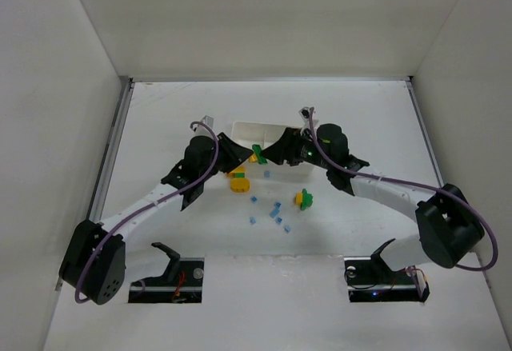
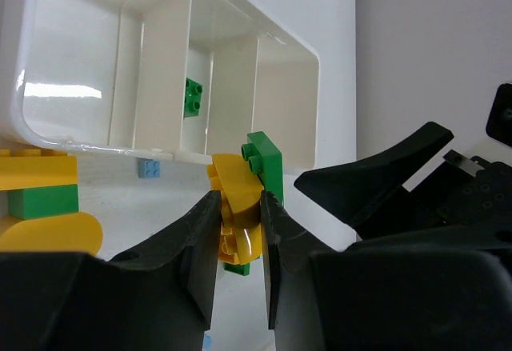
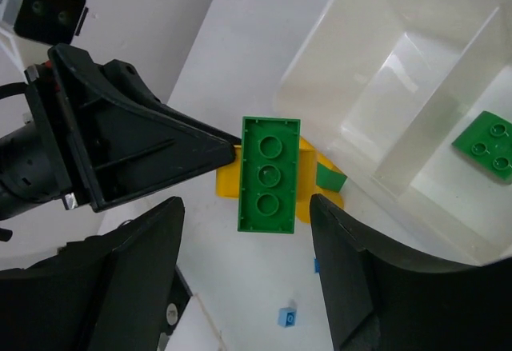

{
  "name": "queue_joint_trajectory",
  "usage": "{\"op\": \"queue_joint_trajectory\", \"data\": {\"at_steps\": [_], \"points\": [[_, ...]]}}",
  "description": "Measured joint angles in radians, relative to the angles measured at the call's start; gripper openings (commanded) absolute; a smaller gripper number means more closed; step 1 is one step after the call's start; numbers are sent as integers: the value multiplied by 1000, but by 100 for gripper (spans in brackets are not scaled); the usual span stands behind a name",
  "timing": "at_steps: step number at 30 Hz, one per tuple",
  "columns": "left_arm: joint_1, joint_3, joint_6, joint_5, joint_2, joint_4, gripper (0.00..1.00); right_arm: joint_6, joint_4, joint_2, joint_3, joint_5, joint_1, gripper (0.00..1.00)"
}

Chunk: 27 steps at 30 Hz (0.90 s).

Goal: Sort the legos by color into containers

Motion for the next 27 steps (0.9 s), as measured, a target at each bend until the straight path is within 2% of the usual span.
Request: {"op": "queue_joint_trajectory", "data": {"at_steps": [14, 21, 27], "points": [[-21, 10, -6, 10, 0, 17, 9, 11, 1, 64, 0, -19, 18, 56], [-20, 10, -3, 5, 1, 11, 9, 18, 11, 68, 0, -16, 18, 30], [-20, 10, -2, 4, 1, 11, 9, 29, 11, 68, 0, -15, 18, 21]]}}
